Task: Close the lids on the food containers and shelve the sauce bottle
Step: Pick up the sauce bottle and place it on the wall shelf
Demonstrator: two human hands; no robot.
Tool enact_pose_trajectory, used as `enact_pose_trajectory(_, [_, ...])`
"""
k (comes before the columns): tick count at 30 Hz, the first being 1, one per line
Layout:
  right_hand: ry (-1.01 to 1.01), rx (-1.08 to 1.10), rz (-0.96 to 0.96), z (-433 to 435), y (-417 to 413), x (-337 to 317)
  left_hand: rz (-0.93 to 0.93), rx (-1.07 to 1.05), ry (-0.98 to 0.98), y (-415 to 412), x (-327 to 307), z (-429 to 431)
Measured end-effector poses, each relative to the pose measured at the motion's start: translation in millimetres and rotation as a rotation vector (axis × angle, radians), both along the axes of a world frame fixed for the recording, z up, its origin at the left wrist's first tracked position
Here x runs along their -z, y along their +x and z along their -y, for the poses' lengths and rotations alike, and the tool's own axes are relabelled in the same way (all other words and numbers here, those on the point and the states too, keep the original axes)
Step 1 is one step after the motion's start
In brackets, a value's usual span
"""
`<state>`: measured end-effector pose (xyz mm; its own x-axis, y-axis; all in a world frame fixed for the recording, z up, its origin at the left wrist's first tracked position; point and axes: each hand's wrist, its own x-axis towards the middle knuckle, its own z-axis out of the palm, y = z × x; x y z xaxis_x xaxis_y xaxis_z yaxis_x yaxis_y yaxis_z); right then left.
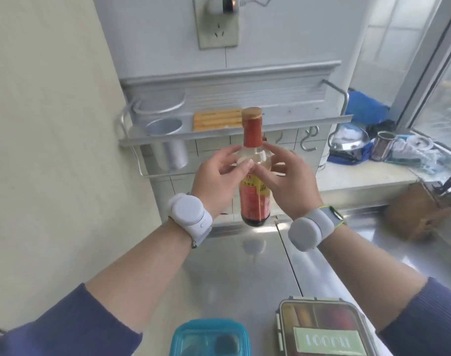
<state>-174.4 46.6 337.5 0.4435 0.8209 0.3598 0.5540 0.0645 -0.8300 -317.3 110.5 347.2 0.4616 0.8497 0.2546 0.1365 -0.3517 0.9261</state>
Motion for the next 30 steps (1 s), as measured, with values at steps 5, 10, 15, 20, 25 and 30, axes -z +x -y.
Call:
enact_pose_trajectory(5, [0.153,-0.016,0.078,-25.6,-15.4,-114.5,0.123,-0.048,0.128,-18.7,-101.3,-17.5])
enact_pose_trajectory(10, [0.263,-0.041,0.13,-61.0,-21.7,-183.2,0.157,-0.121,0.226,-22.5,-168.2,-43.0])
enact_pose_trajectory(15, [0.23,-0.052,0.088,-105.0,-17.5,-192.4,0.106,-0.17,0.226,-11.0,-181.7,-75.6])
enact_pose_trajectory(20, [0.188,-0.049,0.083,-135.3,-10.5,-169.4,0.086,-0.184,0.15,2.2,-161.5,-102.1])
enact_pose_trajectory(25, [0.179,-0.038,0.034,-151.4,-4.0,-153.4,0.118,-0.184,0.151,13.1,-140.2,-124.4])
enact_pose_trajectory(30, [0.172,-0.04,0.088,-153.0,-0.6,-152.4,0.086,-0.156,0.159,17.2,-139.7,-124.6])
